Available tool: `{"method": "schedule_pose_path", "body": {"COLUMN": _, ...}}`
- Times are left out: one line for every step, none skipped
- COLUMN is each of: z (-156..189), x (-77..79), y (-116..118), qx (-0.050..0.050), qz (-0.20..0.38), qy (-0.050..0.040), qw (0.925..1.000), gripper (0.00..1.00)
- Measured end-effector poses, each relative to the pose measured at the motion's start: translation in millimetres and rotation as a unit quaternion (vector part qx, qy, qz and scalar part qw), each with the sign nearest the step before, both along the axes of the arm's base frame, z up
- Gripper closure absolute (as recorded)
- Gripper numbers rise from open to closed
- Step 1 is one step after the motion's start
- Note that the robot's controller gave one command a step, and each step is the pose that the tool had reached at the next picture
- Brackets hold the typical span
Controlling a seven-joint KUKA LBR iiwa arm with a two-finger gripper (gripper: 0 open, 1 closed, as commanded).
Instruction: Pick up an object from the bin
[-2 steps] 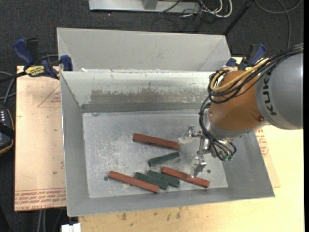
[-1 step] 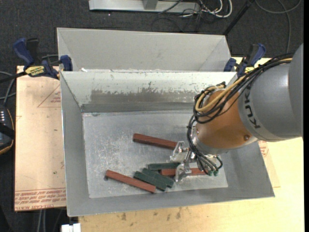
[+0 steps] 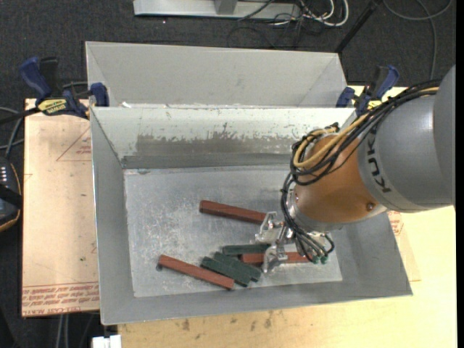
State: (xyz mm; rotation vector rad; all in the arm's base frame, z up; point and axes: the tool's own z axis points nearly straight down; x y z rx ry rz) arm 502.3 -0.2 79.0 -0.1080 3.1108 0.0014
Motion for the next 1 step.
{"method": "schedule_pose_path", "body": {"z": 145.4, "x": 23.3, "y": 5.6, "qx": -0.001, "qz": 0.007, "qy": 0.012, "qw": 0.9999, "gripper": 1.0}}
